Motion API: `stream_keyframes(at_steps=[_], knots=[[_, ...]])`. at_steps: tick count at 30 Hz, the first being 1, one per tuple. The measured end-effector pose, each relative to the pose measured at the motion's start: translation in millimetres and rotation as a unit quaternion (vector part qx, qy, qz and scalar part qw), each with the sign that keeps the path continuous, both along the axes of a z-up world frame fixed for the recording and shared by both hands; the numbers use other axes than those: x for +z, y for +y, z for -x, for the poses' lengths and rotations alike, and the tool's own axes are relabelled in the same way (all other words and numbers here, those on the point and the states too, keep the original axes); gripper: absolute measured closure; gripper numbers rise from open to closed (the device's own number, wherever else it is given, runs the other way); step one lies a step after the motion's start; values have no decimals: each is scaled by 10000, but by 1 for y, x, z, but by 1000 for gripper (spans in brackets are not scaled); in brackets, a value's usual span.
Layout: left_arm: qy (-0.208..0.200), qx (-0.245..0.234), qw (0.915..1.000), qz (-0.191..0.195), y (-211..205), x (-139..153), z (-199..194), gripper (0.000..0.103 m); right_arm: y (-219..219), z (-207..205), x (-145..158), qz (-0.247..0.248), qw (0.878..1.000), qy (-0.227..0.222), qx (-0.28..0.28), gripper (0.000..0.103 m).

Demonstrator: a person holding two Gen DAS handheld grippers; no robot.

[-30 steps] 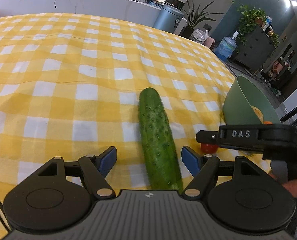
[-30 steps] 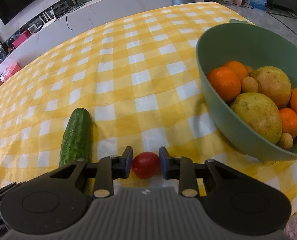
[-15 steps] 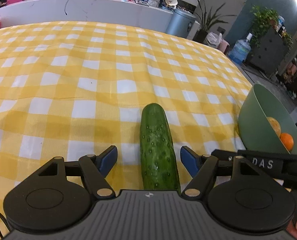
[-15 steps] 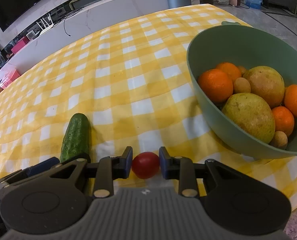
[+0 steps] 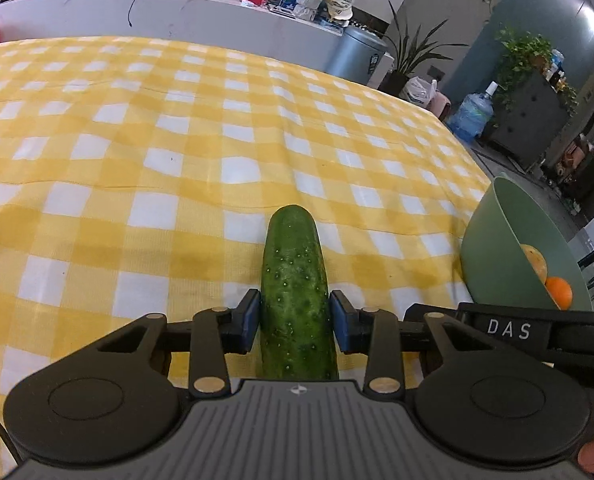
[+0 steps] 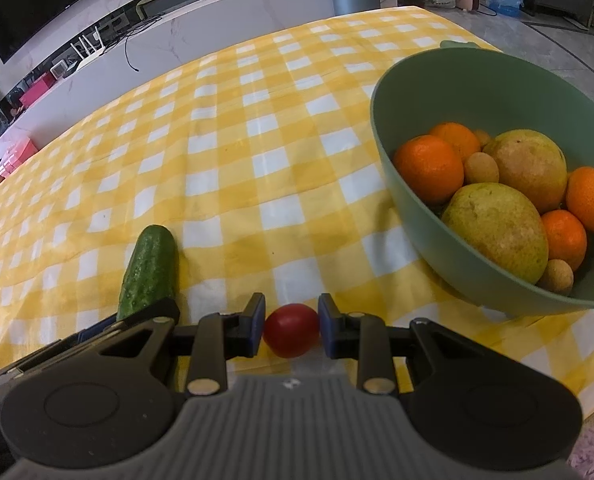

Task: Organize fruits
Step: 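Grasp the red tomato with the right gripper while the left gripper grasps the cucumber, then carry the cucumber and tomato into the colander and open both grippers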

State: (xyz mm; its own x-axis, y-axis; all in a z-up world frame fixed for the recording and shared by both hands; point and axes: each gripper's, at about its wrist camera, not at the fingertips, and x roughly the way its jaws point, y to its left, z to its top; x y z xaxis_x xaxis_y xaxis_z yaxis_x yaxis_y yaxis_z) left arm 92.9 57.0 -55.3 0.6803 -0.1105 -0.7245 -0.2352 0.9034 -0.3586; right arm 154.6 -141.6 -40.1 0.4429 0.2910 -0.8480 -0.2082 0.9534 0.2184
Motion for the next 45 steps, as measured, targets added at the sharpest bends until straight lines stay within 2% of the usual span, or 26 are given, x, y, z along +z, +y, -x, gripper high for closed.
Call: stream_keyframes(at_steps=[5,10,13,17,21,25,29,35,43,45], knots=[[-88,42,9999,135,3,-1,4,62,-1,1,1,-31,10000,-31,-7,78],[-153,122,9983,550,14,-4,7,62,-5,1,3,-257,9997,-37,-3,78],[-162,151,9954,930,22,-7,8,62,-7,2,6,-378,9993,-49,-9,78],[-201,99,9870,1589,29,-14,10,62,-8,1,7,-460,9989,-50,-26,78],[-465,-88,9853,1644,24,-9,12,62,-11,2,8,-597,9982,-68,-40,78],[-784,-289,9792,1849,21,-4,15,62,-18,3,12,-966,9952,-78,-104,78],[-1082,-444,9763,1821,16,6,20,62,-33,1,19,-1715,9847,-91,-308,78],[-1271,-631,9734,1796,9,21,22,62,-56,1,31,-2455,9677,-183,-543,78],[-1509,-730,9655,1995,7,40,14,62,-109,15,67,-3346,9328,-967,-921,78],[-1534,-770,9607,2183,5,46,8,62,-129,22,76,-3432,9243,-1231,-1129,78]])
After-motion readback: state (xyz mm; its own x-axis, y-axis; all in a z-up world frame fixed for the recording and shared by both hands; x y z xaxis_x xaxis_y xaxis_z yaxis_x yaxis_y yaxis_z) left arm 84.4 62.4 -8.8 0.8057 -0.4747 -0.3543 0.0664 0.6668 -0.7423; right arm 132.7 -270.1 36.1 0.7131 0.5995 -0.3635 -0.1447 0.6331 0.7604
